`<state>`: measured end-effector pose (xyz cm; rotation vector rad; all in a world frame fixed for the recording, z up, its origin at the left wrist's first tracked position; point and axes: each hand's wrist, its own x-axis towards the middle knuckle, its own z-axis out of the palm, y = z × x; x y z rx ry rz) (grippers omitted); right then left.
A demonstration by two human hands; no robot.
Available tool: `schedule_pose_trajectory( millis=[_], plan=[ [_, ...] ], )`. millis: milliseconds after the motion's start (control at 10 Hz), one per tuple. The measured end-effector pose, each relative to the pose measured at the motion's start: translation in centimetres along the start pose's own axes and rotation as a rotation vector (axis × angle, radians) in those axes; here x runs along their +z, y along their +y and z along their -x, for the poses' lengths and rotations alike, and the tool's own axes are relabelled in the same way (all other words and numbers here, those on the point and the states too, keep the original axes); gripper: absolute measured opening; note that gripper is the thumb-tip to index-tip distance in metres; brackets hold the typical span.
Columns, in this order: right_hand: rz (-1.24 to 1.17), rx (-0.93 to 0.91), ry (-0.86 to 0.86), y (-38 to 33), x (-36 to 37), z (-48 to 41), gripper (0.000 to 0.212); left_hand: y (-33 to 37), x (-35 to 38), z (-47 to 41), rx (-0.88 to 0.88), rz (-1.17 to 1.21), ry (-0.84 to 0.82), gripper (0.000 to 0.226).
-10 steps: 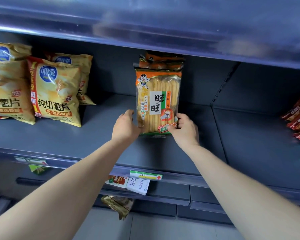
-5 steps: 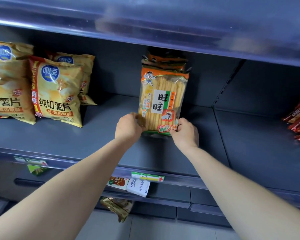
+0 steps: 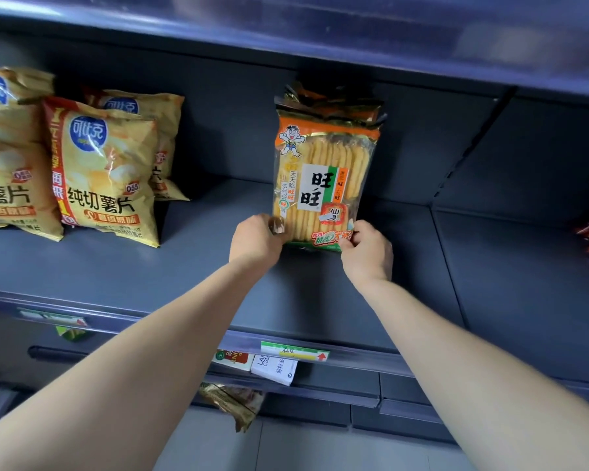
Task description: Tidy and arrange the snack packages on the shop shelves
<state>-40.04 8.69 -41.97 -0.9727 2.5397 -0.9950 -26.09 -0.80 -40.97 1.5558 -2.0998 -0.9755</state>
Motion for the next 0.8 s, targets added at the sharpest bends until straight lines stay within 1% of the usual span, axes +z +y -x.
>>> schedule_pose_trajectory(
  millis=[100, 200, 300, 500, 600, 800],
  plan=[
    [0.008, 0.004, -0.004, 0.1, -0.2, 0.0, 0.014, -0.1, 0.0, 0.1, 0.005, -0.01, -0.003, 0.022],
    [-0.001, 0.016, -0.022, 0.2, -0.4, 0.2, 0.016, 0.1, -0.1, 0.2, -0.001, -0.025, -0.003, 0.026],
    [-0.011, 0.024, -0.034, 0.3, -0.8, 0.5, 0.02, 0.1, -0.3, 0.2, -0.012, -0.003, 0.008, 0.031],
    [-0.034, 0.053, -0.055, 0.7, -1.5, 1.0, 0.039, -0.2, -0.5, 0.6, -0.035, 0.002, -0.007, 0.052],
    [-0.029, 0.058, -0.064, 0.5, -2.0, 1.3, 0.041, -0.3, -1.0, 1.2, -0.052, -0.014, -0.014, 0.055],
    [0.119, 0.069, -0.071, -0.2, -3.6, 2.7, 0.047, -0.4, -2.7, 2.9, -0.046, -0.121, -0.002, 0.038]
  ],
)
